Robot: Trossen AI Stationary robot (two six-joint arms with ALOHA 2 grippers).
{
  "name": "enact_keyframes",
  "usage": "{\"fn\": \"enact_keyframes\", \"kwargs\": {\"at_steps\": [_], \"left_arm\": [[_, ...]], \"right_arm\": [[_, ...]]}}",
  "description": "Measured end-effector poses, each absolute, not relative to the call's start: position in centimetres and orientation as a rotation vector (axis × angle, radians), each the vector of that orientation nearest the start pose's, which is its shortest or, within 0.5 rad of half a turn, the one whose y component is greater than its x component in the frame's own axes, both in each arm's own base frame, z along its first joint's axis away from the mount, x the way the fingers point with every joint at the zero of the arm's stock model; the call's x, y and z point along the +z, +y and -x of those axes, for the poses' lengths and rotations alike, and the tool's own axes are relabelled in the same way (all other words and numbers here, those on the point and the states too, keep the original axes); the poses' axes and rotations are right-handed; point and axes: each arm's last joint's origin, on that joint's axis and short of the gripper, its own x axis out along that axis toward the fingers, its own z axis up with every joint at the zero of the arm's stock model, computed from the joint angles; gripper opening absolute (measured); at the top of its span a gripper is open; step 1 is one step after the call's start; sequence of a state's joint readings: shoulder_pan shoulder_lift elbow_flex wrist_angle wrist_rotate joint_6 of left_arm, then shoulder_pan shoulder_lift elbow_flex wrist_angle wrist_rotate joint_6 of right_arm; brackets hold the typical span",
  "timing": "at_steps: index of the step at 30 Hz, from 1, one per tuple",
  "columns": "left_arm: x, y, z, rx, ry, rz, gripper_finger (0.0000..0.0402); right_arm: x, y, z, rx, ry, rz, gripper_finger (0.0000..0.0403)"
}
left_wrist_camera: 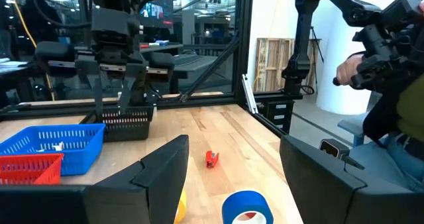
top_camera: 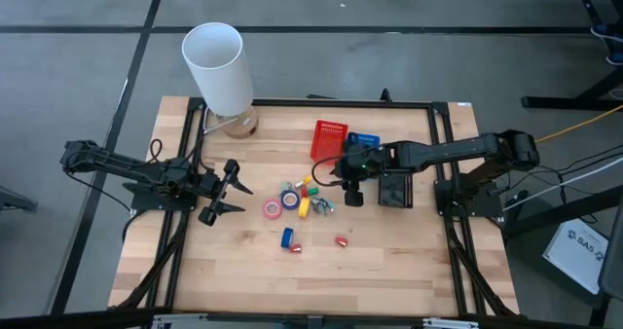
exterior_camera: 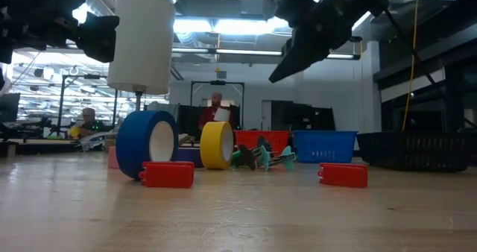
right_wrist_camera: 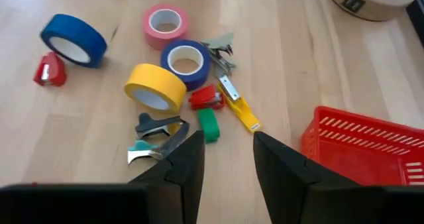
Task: Pick and place Stapler, Stapler remover, tape
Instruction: Put the black staple remover into the blue bin
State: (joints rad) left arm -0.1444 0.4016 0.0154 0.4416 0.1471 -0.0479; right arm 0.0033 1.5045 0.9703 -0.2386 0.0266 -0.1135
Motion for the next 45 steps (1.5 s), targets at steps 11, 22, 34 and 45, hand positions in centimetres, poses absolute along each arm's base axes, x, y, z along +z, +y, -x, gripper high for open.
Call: {"fn": "enact_keyframes", "kwargs": {"at_steps": [11, 22, 34, 45], "left_arm": [[17.5, -2.2, -12.1, -0.293, -0.049, 0.047, 0.0235], [17.5, -2.2, -12.1, -0.293, -0.048, 0.047, 0.0235], [17.5, -2.2, -12.1, -0.292, -0.049, 0.047, 0.0235], [17.5, -2.2, -12.1, -0.293, -0.049, 0.047, 0.0235]], "right_arm": [[21.5, 1.6, -35.8, 0.079, 0.926, 0.168, 0.013], [18.6, 2.9, -37.0, 0.088, 1.038, 0.136, 0.013], [17.1, 3.0, -37.4, -0.021, 1.078, -0.049, 0.013], [16.6, 3.0, -37.4, -0.048, 1.097, -0.088, 0.013]]}}
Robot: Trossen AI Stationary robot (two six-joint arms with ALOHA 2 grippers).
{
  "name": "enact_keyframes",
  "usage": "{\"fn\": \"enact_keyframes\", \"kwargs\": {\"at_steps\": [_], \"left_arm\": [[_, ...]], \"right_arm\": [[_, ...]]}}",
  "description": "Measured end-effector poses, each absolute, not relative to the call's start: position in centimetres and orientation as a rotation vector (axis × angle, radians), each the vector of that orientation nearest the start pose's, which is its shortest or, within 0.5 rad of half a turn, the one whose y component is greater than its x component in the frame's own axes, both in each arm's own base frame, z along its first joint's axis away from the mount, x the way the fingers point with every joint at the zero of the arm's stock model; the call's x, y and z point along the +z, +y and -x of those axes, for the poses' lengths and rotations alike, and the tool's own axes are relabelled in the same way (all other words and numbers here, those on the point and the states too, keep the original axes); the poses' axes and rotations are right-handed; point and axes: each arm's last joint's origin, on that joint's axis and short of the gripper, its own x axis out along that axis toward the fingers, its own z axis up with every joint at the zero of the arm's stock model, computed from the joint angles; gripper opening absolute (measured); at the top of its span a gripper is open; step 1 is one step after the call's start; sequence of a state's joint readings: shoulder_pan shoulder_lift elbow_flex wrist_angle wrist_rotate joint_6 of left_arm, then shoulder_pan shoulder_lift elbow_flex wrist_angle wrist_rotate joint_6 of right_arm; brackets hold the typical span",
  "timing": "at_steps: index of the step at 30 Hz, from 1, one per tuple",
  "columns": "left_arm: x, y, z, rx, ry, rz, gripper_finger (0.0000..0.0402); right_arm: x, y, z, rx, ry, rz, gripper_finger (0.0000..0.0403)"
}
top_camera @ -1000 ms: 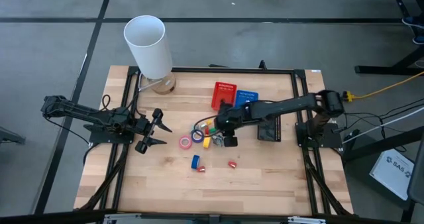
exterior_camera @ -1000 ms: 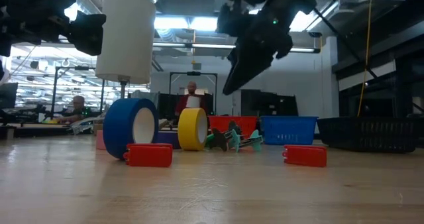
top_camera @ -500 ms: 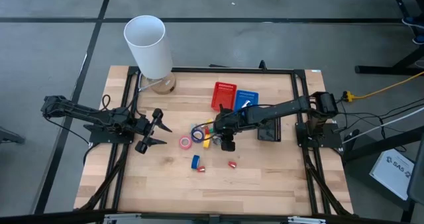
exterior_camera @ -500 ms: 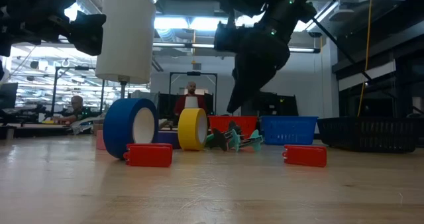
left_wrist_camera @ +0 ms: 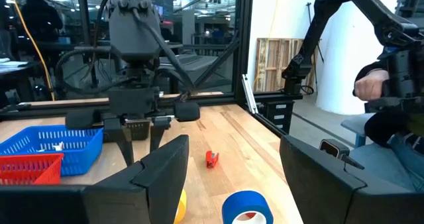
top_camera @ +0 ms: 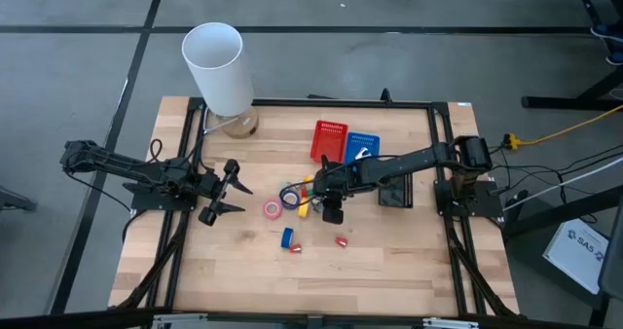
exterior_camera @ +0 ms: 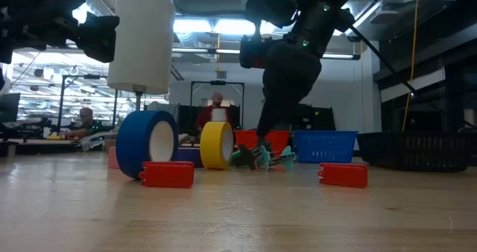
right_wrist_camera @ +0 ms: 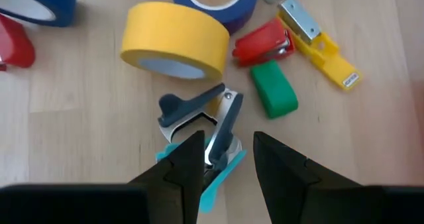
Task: Pick and place Stapler, Stapler remover, tape
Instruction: Put the black staple remover into the blue bin
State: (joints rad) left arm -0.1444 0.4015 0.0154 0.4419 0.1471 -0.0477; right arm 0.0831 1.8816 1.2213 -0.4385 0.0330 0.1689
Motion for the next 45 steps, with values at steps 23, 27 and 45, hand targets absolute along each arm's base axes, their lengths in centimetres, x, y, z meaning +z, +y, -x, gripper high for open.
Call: {"fn": "enact_keyframes", "kwargs": {"at_steps": [23, 27, 45], "left_arm": [[17.5, -2.2, -12.1, -0.293, -0.049, 0.047, 0.0235], [17.5, -2.2, -12.1, -0.292, -0.049, 0.047, 0.0235], [17.5, -2.2, -12.1, -0.292, -0.048, 0.047, 0.0235]], "right_arm": [[15.7, 2.8, -37.6, -0.051, 1.112, -0.089, 0.0012], [15.7, 2.7, -37.6, -0.033, 1.112, -0.058, 0.001], [19.6, 0.8, -36.7, 0.037, 1.025, 0.11, 0.0001]]}}
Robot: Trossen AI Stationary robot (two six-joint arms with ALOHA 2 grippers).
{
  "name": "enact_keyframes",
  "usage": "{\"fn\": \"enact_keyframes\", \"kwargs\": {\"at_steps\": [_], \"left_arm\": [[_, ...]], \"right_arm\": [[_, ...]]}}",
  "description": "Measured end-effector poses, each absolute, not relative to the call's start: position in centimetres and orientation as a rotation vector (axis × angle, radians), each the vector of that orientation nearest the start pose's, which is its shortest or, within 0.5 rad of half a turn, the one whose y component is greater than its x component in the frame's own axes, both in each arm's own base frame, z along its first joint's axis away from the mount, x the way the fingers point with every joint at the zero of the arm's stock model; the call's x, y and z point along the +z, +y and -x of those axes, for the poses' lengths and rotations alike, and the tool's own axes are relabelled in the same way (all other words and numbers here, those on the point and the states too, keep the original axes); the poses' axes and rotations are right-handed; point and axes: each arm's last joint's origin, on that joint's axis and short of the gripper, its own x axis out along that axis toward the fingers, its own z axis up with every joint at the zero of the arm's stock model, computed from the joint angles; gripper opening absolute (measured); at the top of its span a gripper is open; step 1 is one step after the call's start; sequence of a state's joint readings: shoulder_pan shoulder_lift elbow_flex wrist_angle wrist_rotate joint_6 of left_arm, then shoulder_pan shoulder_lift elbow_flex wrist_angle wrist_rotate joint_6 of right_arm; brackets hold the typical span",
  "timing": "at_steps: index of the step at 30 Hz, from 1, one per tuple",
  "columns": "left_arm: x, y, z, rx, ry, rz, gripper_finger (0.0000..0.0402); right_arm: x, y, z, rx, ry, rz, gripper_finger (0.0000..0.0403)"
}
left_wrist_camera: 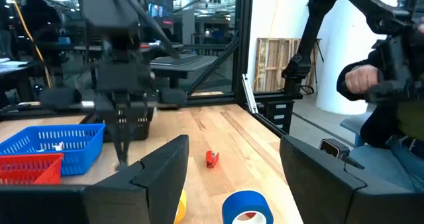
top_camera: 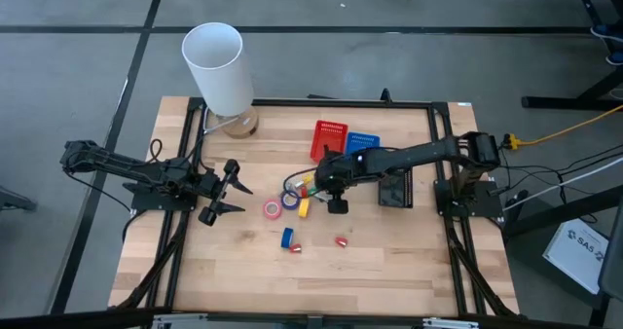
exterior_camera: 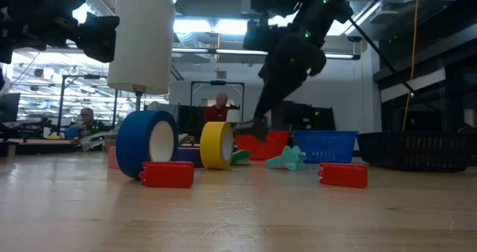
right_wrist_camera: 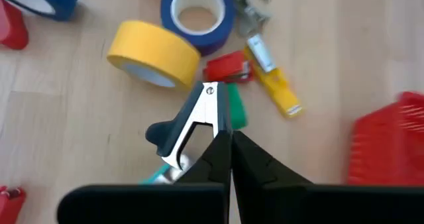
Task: Pick and place Stapler, Stapler remover, tape
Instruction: Put the black staple remover into the blue bin
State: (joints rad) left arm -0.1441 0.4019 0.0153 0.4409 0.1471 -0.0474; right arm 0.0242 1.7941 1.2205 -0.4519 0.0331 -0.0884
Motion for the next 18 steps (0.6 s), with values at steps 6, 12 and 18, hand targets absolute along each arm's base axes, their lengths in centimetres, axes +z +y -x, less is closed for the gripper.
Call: {"fn": "enact_keyframes", "kwargs": {"at_steps": [6, 12, 18], "left_arm": [[17.5, -2.2, -12.1, -0.292, -0.048, 0.047, 0.0235], [17.5, -2.2, -12.1, -0.292, -0.048, 0.047, 0.0235], [17.5, -2.2, -12.1, -0.292, -0.048, 0.047, 0.0235]], "right_arm": [[21.9, -0.3, -36.0, 0.026, 0.96, 0.123, 0.0001], [24.0, -2.0, -35.1, -0.028, 0.901, 0.083, 0.0001], [25.1, -3.7, -33.7, -0.072, 0.935, 0.069, 0.0001]]}}
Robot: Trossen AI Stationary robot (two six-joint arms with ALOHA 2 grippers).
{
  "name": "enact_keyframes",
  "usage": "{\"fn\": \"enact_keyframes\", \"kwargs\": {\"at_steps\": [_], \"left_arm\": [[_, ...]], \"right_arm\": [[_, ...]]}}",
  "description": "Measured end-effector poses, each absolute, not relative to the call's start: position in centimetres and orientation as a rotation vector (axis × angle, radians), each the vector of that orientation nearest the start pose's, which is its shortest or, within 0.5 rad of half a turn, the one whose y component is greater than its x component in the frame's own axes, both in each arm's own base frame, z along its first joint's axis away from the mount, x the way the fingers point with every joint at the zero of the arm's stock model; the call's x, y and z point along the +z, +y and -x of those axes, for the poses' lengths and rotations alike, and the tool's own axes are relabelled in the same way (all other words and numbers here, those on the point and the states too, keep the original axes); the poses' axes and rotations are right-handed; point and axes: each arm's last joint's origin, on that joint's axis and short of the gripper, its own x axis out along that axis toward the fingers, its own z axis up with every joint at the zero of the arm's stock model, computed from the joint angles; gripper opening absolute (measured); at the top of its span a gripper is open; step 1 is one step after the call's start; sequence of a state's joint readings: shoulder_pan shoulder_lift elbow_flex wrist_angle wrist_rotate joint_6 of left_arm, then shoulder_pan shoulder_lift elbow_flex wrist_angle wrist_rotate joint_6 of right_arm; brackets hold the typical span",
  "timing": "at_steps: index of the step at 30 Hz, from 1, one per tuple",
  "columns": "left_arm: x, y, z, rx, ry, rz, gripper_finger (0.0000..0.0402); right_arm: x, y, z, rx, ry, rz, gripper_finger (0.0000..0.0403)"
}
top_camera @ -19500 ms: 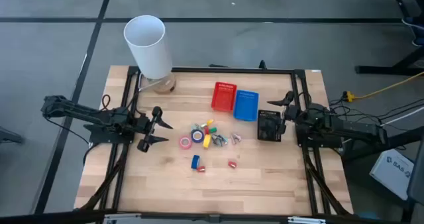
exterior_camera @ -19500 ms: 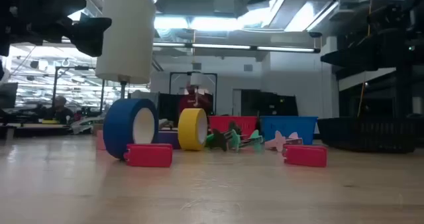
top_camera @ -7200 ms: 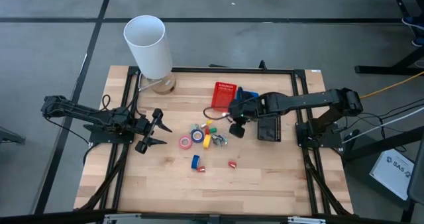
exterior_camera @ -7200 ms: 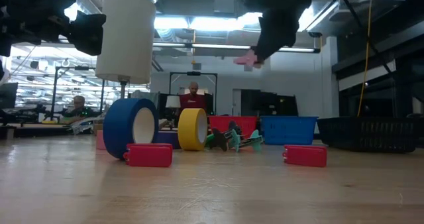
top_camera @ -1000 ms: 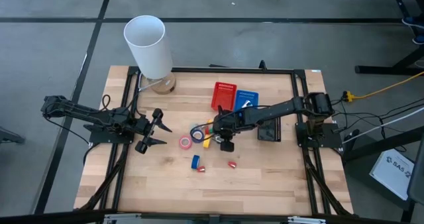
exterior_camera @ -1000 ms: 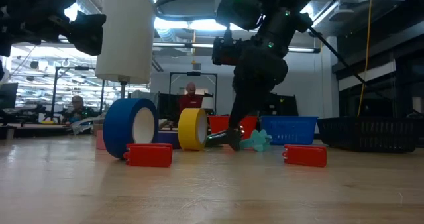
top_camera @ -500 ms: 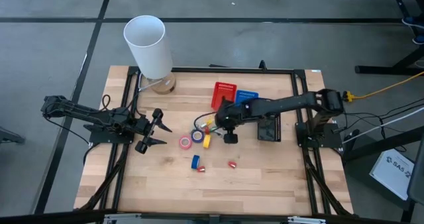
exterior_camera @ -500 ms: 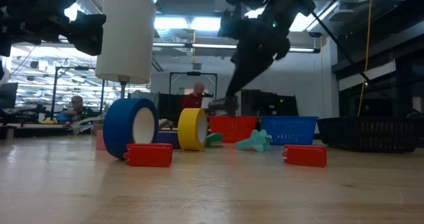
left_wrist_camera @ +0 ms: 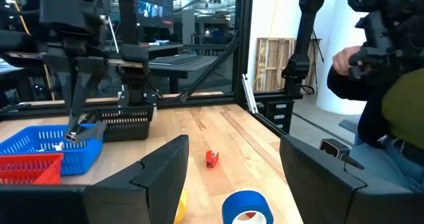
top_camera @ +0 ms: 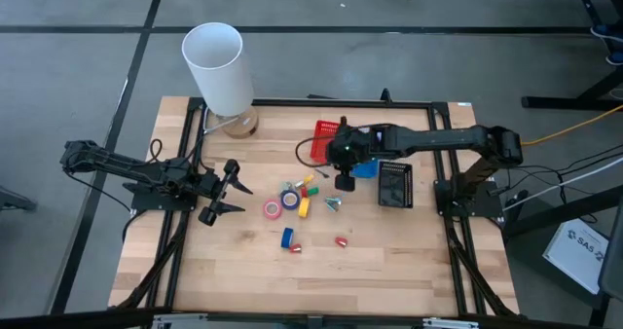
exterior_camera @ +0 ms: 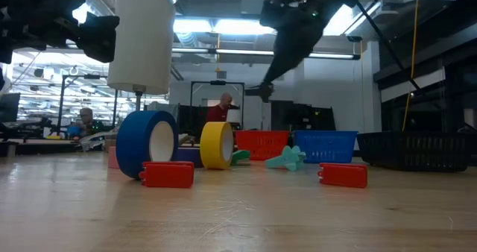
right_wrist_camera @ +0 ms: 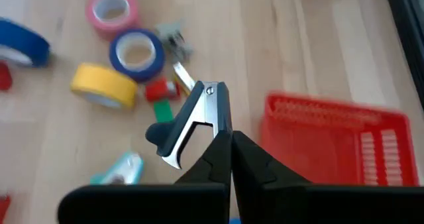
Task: Pick and place Stapler, Stapler remover, tape
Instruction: Put the black staple remover into the blue bin
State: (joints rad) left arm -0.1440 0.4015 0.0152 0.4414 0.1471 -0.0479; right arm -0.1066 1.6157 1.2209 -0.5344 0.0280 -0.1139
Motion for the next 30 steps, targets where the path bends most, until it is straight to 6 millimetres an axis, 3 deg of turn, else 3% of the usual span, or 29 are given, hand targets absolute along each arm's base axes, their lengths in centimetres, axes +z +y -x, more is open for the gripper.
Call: {"fn": "enact_keyframes", "kwargs": {"at_steps": [7, 21, 25, 30], "left_arm": [[17.5, -2.2, -12.1, -0.292, -0.048, 0.047, 0.0235], [17.5, -2.2, -12.1, -0.293, -0.048, 0.047, 0.0235], [17.5, -2.2, -12.1, -0.292, -0.048, 0.047, 0.0235], [17.5, -2.2, -12.1, -0.293, -0.048, 0.047, 0.0235]], "right_arm": [[25.8, -5.3, -31.9, -0.132, 0.967, 0.05, 0.0], [22.7, -7.5, -23.8, -0.442, 0.935, -0.159, 0.0], [21.1, -8.3, -23.1, -0.527, 0.949, -0.204, 0.0], [19.9, -8.9, -23.8, -0.543, 0.882, -0.222, 0.0]]}}
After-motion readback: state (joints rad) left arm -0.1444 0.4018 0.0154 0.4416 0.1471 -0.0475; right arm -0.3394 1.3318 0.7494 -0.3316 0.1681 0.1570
